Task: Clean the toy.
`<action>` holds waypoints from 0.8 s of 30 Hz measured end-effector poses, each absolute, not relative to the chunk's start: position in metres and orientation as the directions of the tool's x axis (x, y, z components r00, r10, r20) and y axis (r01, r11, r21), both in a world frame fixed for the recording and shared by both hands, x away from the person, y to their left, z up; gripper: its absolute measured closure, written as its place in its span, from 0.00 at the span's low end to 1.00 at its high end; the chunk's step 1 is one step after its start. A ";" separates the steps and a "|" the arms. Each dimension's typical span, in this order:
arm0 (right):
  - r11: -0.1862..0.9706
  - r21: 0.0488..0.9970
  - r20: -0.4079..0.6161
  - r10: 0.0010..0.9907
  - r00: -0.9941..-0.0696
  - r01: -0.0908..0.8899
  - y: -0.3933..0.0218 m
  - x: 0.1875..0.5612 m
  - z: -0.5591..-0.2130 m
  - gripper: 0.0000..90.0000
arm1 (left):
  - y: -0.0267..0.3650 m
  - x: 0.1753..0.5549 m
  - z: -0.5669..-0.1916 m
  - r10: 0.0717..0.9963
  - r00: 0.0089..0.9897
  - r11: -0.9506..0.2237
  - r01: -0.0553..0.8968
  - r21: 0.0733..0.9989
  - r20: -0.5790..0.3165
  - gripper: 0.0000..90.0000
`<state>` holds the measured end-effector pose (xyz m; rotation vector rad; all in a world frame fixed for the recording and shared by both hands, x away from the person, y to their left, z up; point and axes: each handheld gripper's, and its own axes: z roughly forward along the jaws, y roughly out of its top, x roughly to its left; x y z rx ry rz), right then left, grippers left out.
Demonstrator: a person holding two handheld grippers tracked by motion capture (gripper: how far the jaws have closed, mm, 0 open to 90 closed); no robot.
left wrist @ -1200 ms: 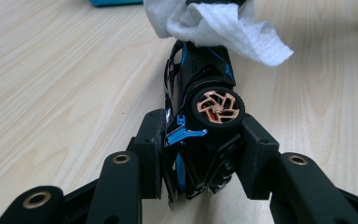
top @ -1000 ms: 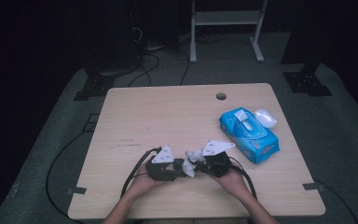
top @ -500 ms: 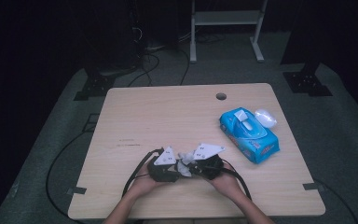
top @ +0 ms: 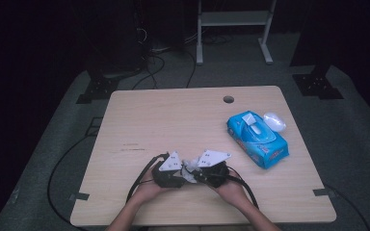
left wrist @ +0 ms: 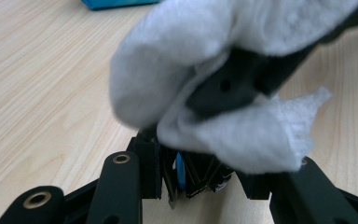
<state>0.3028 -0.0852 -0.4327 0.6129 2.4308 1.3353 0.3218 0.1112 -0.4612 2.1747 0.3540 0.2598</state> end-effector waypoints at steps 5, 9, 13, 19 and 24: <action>0.454 0.850 -0.064 0.592 -0.803 0.267 -0.118 0.310 -0.430 0.91 | 0.113 0.323 -0.461 0.337 0.939 -0.571 0.148 0.807 0.066 0.65; 0.434 0.847 -0.047 0.638 -0.769 0.308 -0.130 0.314 -0.430 0.91 | 0.113 0.323 -0.461 0.340 0.939 -0.569 0.153 0.808 0.061 0.65; 0.438 0.858 -0.039 0.578 -0.815 0.269 -0.111 0.306 -0.434 0.90 | 0.112 0.322 -0.461 0.341 0.938 -0.568 0.151 0.809 0.065 0.64; 0.446 0.852 -0.059 0.601 -0.797 0.274 -0.126 0.311 -0.435 0.91 | 0.115 0.322 -0.460 0.337 0.939 -0.573 0.148 0.806 0.067 0.65; 0.422 0.854 -0.057 0.658 -0.751 0.304 -0.146 0.315 -0.433 0.90 | 0.116 0.322 -0.460 0.341 0.938 -0.571 0.154 0.807 0.062 0.65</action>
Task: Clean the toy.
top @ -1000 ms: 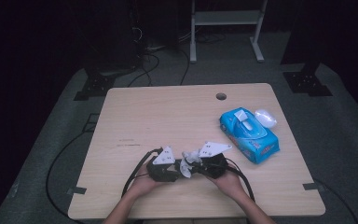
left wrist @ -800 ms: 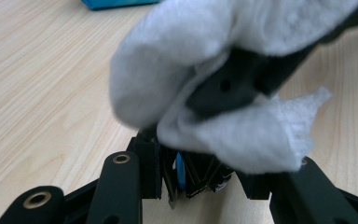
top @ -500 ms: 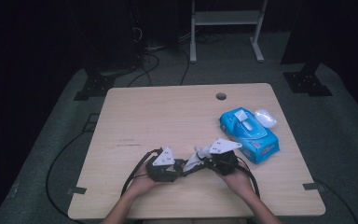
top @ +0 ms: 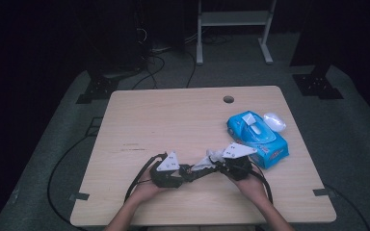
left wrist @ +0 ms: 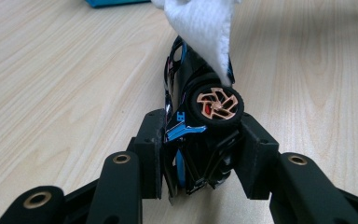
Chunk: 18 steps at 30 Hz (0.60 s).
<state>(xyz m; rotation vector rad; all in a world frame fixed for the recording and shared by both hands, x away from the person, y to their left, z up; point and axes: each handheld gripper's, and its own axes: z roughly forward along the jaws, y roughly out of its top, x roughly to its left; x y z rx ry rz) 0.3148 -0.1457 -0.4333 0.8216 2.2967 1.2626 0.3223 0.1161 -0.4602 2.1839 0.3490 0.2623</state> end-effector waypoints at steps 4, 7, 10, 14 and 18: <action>0.446 0.851 -0.066 0.615 -0.786 0.277 -0.137 0.310 -0.432 0.90 | 0.116 0.323 -0.460 0.340 0.938 -0.569 0.154 0.808 0.061 0.65; 0.478 0.838 -0.096 0.605 -0.790 0.265 -0.141 0.311 -0.428 0.90 | 0.116 0.323 -0.460 0.339 0.939 -0.571 0.153 0.807 0.062 0.65; 0.438 0.845 -0.057 0.644 -0.763 0.307 -0.160 0.317 -0.426 0.90 | 0.117 0.322 -0.460 0.342 0.938 -0.568 0.153 0.809 0.063 0.65; 0.418 0.848 -0.032 0.655 -0.755 0.327 -0.169 0.320 -0.427 0.90 | 0.116 0.322 -0.460 0.341 0.938 -0.569 0.154 0.808 0.062 0.65; 0.426 0.849 -0.029 0.627 -0.779 0.312 -0.158 0.317 -0.430 0.90 | 0.117 0.323 -0.460 0.340 0.938 -0.569 0.153 0.808 0.062 0.65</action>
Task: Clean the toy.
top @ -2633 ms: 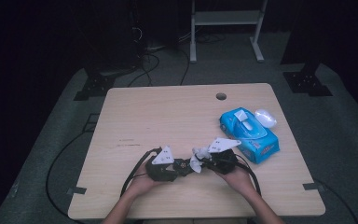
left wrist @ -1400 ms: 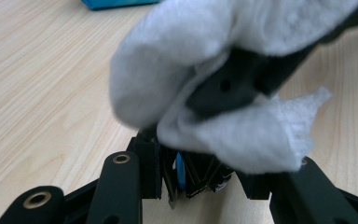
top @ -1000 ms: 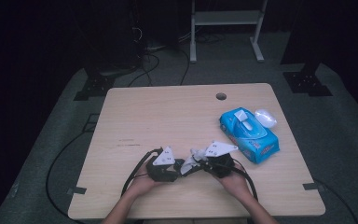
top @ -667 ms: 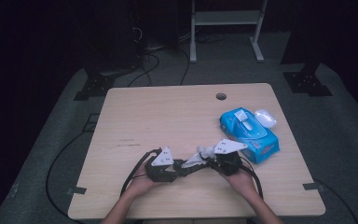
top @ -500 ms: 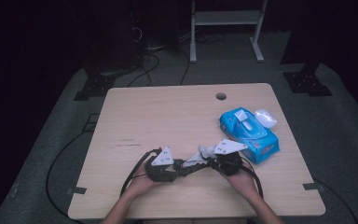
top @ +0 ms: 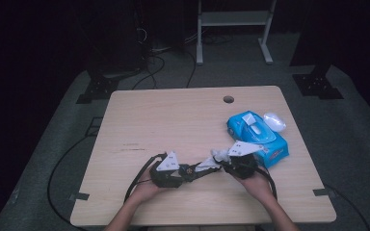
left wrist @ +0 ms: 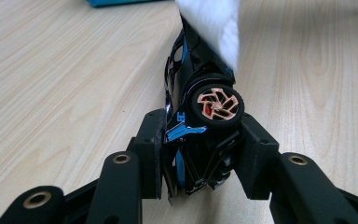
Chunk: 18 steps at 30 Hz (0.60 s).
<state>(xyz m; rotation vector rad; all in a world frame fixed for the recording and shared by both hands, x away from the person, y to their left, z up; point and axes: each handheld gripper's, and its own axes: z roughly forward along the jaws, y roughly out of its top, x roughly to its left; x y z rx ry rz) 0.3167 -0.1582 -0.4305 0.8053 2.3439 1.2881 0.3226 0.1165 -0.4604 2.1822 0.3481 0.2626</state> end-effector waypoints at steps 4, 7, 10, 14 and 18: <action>0.458 0.841 -0.062 0.611 -0.789 0.288 -0.155 0.316 -0.429 0.90 | 0.117 0.323 -0.460 0.345 0.937 -0.568 0.158 0.808 0.059 0.65; 0.428 0.842 -0.033 0.649 -0.760 0.329 -0.171 0.323 -0.429 0.90 | 0.117 0.323 -0.460 0.344 0.937 -0.568 0.156 0.808 0.060 0.64; 0.428 0.834 -0.049 0.685 -0.727 0.347 -0.183 0.327 -0.430 0.90 | 0.117 0.323 -0.460 0.342 0.938 -0.567 0.157 0.808 0.058 0.64; 0.409 0.848 -0.025 0.666 -0.746 0.338 -0.180 0.325 -0.430 0.90 | 0.117 0.323 -0.461 0.343 0.937 -0.566 0.157 0.809 0.059 0.64; 0.437 0.847 -0.047 0.626 -0.778 0.301 -0.162 0.318 -0.431 0.90 | 0.117 0.323 -0.461 0.347 0.936 -0.566 0.156 0.809 0.062 0.64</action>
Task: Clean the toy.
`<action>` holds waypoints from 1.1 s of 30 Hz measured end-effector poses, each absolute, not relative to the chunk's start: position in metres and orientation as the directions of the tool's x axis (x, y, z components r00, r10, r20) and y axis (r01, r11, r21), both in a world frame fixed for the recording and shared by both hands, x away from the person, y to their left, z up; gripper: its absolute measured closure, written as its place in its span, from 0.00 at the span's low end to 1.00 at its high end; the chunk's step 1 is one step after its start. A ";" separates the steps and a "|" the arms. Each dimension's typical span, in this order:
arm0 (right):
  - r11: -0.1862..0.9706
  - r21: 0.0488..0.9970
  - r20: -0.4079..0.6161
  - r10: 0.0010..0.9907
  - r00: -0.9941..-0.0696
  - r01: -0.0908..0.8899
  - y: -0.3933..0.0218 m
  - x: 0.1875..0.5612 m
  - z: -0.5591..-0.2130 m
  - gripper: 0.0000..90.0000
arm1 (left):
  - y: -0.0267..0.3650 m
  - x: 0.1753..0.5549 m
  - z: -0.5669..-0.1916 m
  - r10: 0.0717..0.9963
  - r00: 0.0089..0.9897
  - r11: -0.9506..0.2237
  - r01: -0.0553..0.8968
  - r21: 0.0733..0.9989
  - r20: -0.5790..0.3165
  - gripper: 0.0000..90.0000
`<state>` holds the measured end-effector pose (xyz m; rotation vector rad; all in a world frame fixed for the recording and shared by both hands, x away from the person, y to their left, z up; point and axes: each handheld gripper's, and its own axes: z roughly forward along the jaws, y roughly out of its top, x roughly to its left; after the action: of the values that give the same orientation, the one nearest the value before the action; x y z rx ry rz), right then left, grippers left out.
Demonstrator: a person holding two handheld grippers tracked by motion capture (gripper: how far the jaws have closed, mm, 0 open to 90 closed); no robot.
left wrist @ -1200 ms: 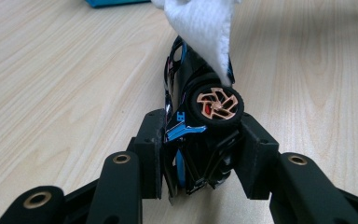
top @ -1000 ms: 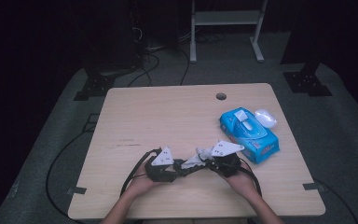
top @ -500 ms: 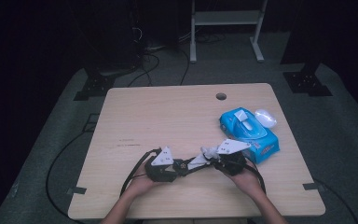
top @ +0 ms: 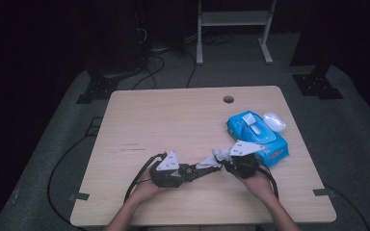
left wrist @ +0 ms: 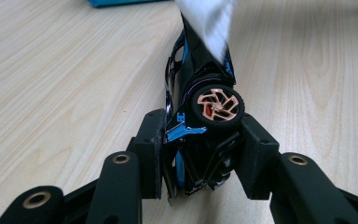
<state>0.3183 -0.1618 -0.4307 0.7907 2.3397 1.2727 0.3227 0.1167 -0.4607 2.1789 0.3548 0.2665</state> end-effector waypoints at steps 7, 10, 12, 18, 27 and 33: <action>0.424 0.852 -0.038 0.637 -0.770 0.308 -0.170 0.322 -0.432 0.90 | 0.117 0.323 -0.460 0.345 0.936 -0.568 0.155 0.808 0.063 0.64; 0.431 0.851 -0.051 0.636 -0.770 0.300 -0.164 0.319 -0.432 0.90 | 0.116 0.323 -0.460 0.344 0.937 -0.570 0.154 0.807 0.064 0.64; 0.433 0.852 -0.047 0.624 -0.780 0.295 -0.159 0.317 -0.433 0.90 | 0.116 0.323 -0.460 0.344 0.937 -0.570 0.154 0.807 0.064 0.64; 0.424 0.852 -0.031 0.626 -0.779 0.308 -0.160 0.320 -0.433 0.90 | 0.117 0.322 -0.460 0.342 0.938 -0.568 0.152 0.809 0.064 0.64; 0.414 0.871 0.002 0.536 -0.844 0.265 -0.118 0.306 -0.438 0.90 | 0.116 0.322 -0.460 0.342 0.937 -0.569 0.148 0.809 0.069 0.64; 0.428 0.868 -0.017 0.531 -0.847 0.251 -0.117 0.307 -0.437 0.90 | 0.116 0.322 -0.460 0.338 0.939 -0.570 0.145 0.809 0.070 0.64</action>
<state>0.3072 -0.1173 -0.4368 0.6756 2.3971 1.3833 0.3217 0.1161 -0.4599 2.1810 0.3402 0.2700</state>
